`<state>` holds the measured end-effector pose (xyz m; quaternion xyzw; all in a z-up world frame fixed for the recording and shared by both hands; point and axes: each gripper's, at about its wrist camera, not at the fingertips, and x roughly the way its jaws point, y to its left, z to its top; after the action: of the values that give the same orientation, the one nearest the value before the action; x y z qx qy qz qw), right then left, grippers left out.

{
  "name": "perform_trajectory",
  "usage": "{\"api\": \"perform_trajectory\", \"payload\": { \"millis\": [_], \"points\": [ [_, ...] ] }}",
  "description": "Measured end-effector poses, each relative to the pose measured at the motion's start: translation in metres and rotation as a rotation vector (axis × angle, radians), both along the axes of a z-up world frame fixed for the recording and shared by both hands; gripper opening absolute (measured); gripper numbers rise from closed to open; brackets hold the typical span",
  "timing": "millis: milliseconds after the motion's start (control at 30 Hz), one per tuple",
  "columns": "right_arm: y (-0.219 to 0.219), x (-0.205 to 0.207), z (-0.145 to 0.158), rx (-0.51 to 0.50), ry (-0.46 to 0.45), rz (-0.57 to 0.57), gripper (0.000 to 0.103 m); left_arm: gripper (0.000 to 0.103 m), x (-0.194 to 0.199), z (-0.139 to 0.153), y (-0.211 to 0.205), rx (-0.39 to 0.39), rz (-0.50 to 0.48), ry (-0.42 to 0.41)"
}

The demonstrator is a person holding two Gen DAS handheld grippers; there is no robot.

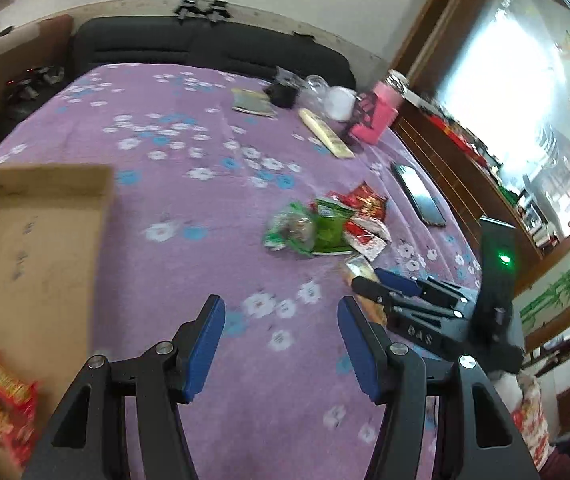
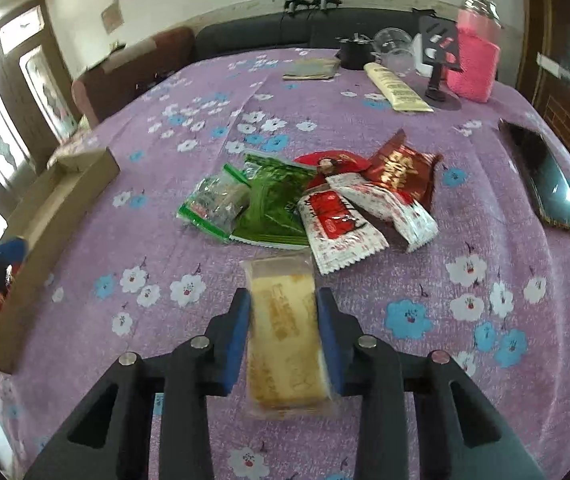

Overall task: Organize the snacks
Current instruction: 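Grasp cheese biscuit with right tool while left tool grasps green candies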

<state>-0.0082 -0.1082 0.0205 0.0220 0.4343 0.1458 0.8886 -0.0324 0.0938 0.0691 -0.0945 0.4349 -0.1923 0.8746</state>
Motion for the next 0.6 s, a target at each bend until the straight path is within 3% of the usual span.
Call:
{"api": "perform_trajectory", "payload": {
  "millis": [300,433,567,600],
  "points": [
    [-0.042,0.004,0.001,0.164,0.032,-0.114,0.032,0.062,0.063,-0.03,-0.059,0.152,-0.07,-0.062],
    [-0.046,0.005,0.004,0.189,0.025,-0.126,0.032,0.062,0.093,-0.04,-0.069,0.175,-0.107,-0.109],
    [-0.045,0.004,0.005,0.191,0.019,-0.12,0.032,0.061,0.11,-0.052,-0.081,0.193,-0.139,-0.069],
    [-0.045,0.005,0.004,0.194,0.022,-0.12,0.032,0.051,0.111,-0.052,-0.079,0.176,-0.133,-0.049]
  ]
}}
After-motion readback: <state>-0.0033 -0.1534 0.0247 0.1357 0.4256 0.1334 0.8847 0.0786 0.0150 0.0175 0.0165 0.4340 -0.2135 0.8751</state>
